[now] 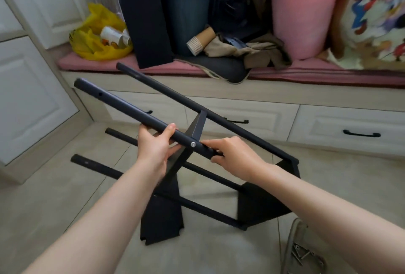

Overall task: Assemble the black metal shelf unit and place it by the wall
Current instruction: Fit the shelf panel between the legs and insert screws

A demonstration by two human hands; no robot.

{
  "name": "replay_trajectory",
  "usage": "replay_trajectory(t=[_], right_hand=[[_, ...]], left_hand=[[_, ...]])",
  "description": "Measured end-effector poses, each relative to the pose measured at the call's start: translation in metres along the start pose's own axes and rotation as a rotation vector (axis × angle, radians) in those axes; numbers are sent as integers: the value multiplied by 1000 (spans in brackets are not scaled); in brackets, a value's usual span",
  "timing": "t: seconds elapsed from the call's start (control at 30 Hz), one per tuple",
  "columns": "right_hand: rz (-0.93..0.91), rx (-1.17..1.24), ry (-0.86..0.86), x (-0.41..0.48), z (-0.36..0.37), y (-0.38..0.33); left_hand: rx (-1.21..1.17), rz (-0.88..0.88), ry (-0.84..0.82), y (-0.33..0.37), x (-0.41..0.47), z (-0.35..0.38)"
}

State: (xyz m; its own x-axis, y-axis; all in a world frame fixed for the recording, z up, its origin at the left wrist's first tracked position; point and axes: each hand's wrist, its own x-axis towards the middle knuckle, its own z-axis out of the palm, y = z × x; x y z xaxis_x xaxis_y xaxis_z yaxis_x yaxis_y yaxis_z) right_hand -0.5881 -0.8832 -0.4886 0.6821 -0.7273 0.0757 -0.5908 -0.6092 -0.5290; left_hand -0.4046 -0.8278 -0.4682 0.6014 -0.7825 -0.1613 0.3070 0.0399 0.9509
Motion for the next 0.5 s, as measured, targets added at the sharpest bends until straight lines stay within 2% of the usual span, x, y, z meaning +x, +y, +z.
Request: replay_trajectory(t=[0.17,0.3,0.37,0.43,0.5], right_hand=[[60,264,74,0,-3,-5],[107,333,-27,-2,-14,-15],[137,254,-87,-5,-27,-15],[189,187,-16,-7,-43,-9],[301,238,162,-7,-56,4]], left_hand=[[183,91,-109,30,5,16],[338,133,-182,44,-3,19],[385,124,-217,49,-9,17],[408,108,-264,51,-17,14],[427,104,-316,51,-29,11]])
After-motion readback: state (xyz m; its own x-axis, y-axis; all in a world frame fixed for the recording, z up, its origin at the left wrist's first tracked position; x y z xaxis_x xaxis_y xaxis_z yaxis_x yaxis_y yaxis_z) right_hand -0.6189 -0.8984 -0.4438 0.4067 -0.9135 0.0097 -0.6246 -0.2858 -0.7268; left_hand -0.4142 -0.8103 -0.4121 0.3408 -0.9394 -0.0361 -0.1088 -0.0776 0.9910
